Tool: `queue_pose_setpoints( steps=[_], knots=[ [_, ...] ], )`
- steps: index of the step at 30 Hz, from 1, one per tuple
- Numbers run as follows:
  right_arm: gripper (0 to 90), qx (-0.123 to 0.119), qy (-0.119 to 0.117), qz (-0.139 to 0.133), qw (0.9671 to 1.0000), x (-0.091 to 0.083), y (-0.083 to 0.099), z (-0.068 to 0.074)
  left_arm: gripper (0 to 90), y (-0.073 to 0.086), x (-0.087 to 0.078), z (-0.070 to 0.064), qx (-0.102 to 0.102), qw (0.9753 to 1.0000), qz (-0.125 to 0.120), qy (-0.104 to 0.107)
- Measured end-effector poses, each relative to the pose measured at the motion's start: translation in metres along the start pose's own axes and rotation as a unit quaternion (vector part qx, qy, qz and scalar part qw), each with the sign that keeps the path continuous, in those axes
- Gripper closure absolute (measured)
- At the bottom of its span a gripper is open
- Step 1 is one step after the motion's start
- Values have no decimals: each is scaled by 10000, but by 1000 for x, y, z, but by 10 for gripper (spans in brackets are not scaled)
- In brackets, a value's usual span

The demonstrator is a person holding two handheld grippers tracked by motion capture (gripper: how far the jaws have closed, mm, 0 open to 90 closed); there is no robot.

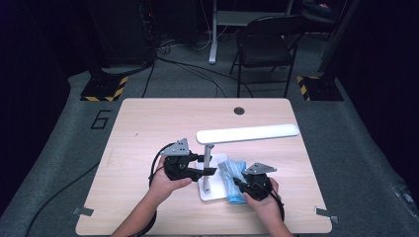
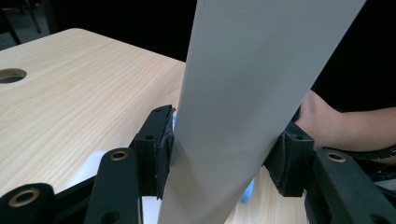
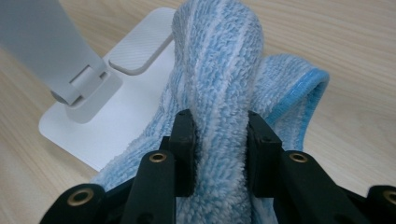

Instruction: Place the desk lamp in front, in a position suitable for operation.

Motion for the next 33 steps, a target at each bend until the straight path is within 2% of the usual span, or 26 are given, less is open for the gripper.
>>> queue_pose_setpoints(
  steps=[5,6,7,9,10,12,14,19,20,28,33],
  knots=[
    [651,-38,-73,41,10000,6,0,9,476,0,0,0,2,10000,12,22],
    [640,-18,-31,107,9999,8,2,10,476,0,0,0,-9,10000,4,12],
    [623,-77,-29,100,9999,10,2,10,474,0,0,0,-19,10000,11,12],
    [590,-46,21,61,10000,10,1,11,471,-1,0,0,-38,10000,54,7],
    [547,-94,72,18,9999,9,-1,12,466,-1,0,1,-64,10000,65,21],
    [532,-57,96,2,9999,8,-2,13,464,-2,0,1,-81,9999,81,23],
    [505,-195,149,-18,9997,10,-4,15,446,-3,0,0,-80,9999,131,-46],
    [515,-316,225,133,9992,16,-2,20,439,-7,-3,-3,-62,9998,153,-66],
    [521,-369,244,122,9989,18,-1,20,432,-9,-4,-3,-61,9998,166,-134],
    [531,-323,221,149,9991,19,-1,21,403,-12,-4,-6,-39,9996,177,-201],
    [532,-228,212,159,9994,19,0,21,367,-13,-3,-7,-60,9998,128,-165]
  ],
)
Point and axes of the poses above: each handheld gripper's, and its own axes: x roughly forward along the jaws, y roughly out of its underside, z roughly to its left, the point moved 7 cm from there along x, roughly forward along the jaws, and after that the axes turned 5 degrees about z, right-handed, at the moved point
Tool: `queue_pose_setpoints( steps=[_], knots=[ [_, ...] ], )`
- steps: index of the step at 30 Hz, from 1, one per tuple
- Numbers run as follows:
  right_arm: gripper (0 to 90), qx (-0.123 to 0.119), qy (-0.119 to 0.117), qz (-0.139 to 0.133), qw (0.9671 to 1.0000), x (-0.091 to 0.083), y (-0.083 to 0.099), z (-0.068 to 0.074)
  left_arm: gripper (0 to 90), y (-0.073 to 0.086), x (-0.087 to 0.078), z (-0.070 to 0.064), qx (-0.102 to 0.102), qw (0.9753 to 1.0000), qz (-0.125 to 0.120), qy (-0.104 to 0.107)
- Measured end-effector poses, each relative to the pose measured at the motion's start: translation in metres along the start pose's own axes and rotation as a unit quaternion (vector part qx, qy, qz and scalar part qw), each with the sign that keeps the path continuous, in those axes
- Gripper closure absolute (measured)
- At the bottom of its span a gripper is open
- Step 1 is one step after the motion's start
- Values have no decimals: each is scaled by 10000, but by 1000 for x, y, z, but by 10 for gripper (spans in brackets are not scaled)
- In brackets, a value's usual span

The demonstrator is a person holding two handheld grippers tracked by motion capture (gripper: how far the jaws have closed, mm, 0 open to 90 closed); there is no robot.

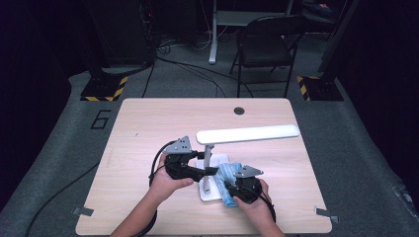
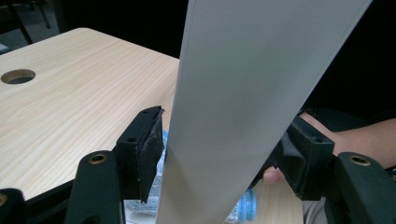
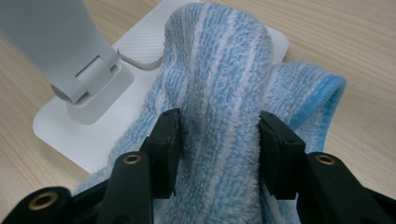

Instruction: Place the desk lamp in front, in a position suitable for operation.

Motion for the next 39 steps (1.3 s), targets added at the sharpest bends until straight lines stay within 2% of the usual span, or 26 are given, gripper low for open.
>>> queue_pose_setpoints(
  steps=[3,7,9,16,17,20,23,26,30,31,35,39],
  knots=[
    [532,-67,-3,-23,10000,0,0,-1,353,0,-1,-1,69,9999,14,101],
    [526,-50,46,-42,10000,-2,-1,0,402,-1,-2,0,60,10000,-29,6],
    [511,-79,87,-130,9998,-4,-2,2,468,0,-3,1,84,10000,-37,-34],
    [521,-50,19,-30,10000,0,1,3,493,0,-2,0,203,9997,-20,-123],
    [530,-48,9,-28,10000,0,1,3,493,1,-2,0,216,9997,-7,-124],
    [628,-94,33,-87,9999,-5,0,5,497,1,-3,-1,279,9995,15,-112],
    [652,-128,66,-269,9995,-14,-1,7,499,1,-3,-2,309,9995,-7,-29],
    [635,-63,18,-180,9998,-14,2,10,499,1,-3,-2,342,9994,-15,18],
    [547,-44,-50,-77,9999,-10,4,14,499,2,-4,-2,381,9992,0,103],
    [561,-154,-29,-79,9998,-8,4,14,500,2,-5,-2,396,9991,15,133],
    [614,-266,2,-44,9996,-5,6,15,499,2,-4,-2,400,9991,3,148],
    [632,-215,-16,-22,9998,-1,5,14,499,3,-4,-2,384,9992,-36,120]
  ],
)
Point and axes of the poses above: each handheld gripper's, and its own axes: x roughly forward along the jaws, y roughly out of its underside, z roughly to its left, the point moved 7 cm from there along x, roughly forward along the jaws, and after that the axes turned 5 degrees about z, right-handed, at the moved point
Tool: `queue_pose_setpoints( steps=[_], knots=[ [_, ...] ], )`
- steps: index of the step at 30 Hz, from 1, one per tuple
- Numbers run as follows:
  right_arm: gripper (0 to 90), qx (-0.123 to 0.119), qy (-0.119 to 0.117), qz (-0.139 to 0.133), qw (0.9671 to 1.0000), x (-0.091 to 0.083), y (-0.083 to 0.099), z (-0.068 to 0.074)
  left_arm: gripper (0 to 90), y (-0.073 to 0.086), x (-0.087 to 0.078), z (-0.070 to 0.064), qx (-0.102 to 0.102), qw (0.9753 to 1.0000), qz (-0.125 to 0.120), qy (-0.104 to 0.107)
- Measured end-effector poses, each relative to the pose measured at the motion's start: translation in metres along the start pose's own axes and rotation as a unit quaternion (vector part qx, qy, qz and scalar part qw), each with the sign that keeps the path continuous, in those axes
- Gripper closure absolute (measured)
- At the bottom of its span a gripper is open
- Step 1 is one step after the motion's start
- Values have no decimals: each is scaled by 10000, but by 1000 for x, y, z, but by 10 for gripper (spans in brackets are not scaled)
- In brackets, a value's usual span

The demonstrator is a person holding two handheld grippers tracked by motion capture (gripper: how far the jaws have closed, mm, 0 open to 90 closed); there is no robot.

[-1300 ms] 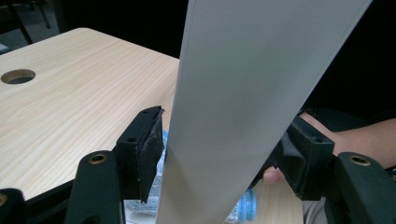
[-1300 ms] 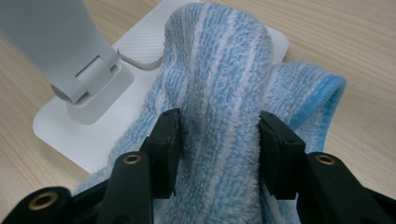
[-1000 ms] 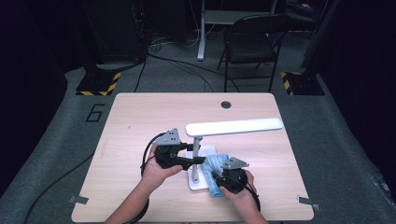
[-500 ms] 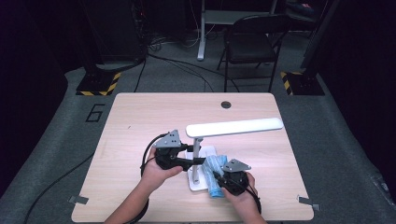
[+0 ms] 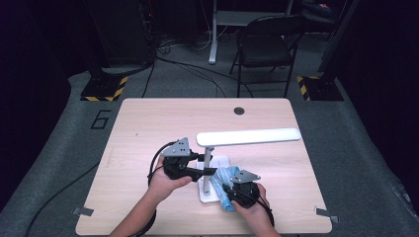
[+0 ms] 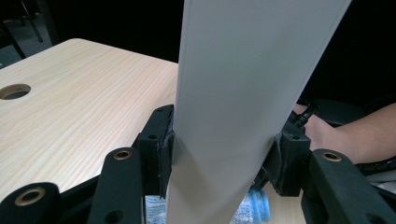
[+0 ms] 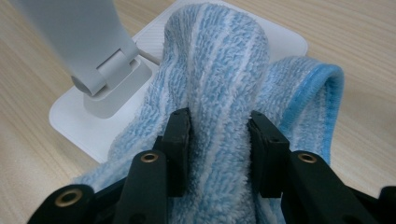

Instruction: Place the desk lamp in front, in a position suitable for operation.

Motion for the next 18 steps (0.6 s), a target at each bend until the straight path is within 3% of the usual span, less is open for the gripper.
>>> queue_pose_setpoints(
  steps=[7,10,18],
  knots=[
    [633,-138,45,106,9998,7,-7,-3,499,1,0,-1,-22,10000,-8,13],
    [636,-194,76,72,9998,15,-14,-11,499,1,0,0,-34,10000,-24,9],
    [642,-82,44,66,9999,31,-28,-26,498,1,0,0,-53,10000,-55,47]
  ],
)
Point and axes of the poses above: each handheld gripper's, and its own axes: x roughly forward along the jaws, y roughly out of its underside, z roughly to its left, the point moved 7 cm from there along x, roughly forward along the jaws, and after that the axes turned 5 degrees about z, right-handed, at the moved point
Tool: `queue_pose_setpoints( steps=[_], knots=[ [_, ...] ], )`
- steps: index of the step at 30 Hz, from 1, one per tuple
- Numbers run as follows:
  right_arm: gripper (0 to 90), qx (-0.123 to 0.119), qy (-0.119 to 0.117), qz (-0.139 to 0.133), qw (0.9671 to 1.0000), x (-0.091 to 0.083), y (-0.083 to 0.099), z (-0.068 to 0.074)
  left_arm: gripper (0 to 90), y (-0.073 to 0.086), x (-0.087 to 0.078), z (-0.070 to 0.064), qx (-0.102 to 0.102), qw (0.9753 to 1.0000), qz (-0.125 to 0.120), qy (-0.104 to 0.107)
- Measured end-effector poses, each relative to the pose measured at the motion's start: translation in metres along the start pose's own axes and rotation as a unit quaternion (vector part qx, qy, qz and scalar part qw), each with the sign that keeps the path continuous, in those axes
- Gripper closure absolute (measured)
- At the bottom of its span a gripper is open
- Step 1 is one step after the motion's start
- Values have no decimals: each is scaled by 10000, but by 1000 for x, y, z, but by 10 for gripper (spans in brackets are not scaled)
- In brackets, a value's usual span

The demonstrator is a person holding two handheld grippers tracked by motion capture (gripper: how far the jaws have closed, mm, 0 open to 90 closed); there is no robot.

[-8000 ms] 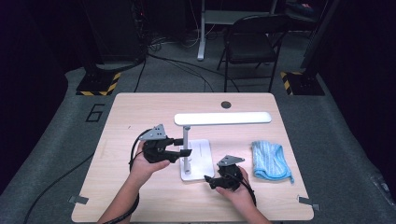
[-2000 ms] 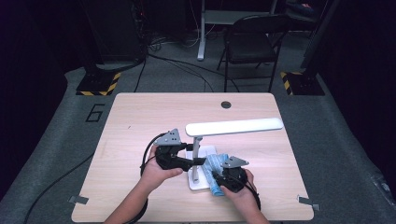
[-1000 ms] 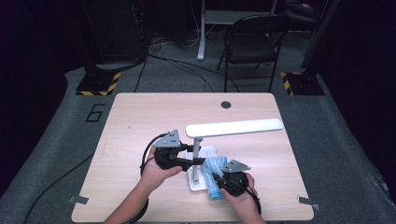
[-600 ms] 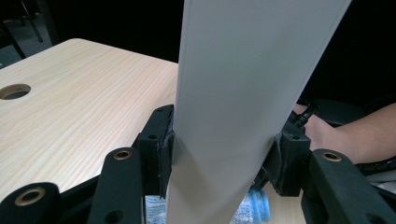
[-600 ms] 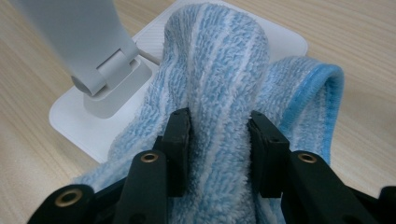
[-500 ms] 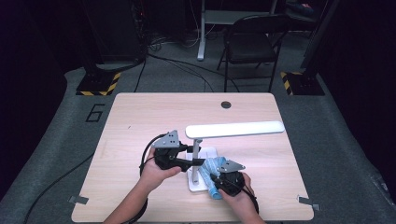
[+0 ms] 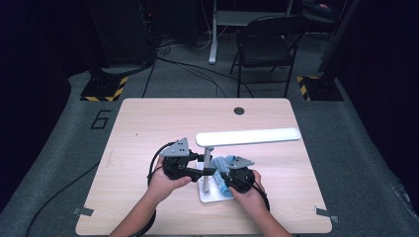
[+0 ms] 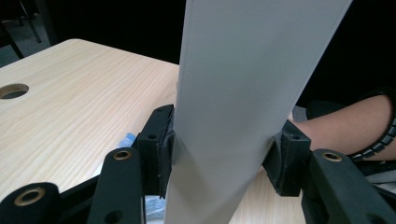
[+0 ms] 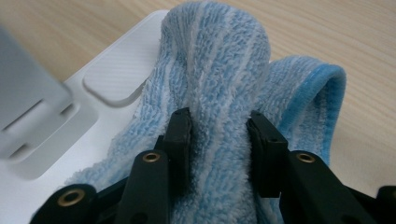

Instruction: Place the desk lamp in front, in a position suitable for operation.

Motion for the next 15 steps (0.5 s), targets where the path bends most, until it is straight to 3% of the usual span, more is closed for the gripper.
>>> queue_pose_setpoints(
  steps=[4,15],
  knots=[
    [645,95,-77,26,9999,6,-5,-6,498,0,-1,1,3,10000,12,-37],
    [643,294,149,160,9993,33,-35,-33,500,1,-1,1,1,10000,-10,-18]
  ],
)
Point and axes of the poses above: each handheld gripper's, and its own axes: x roughly forward along the jaws, y roughly out of its underside, z roughly to its left, the point moved 7 cm from there along x, roughly forward along the jaws, and after that the axes turned 5 degrees about z, right-handed, at the moved point
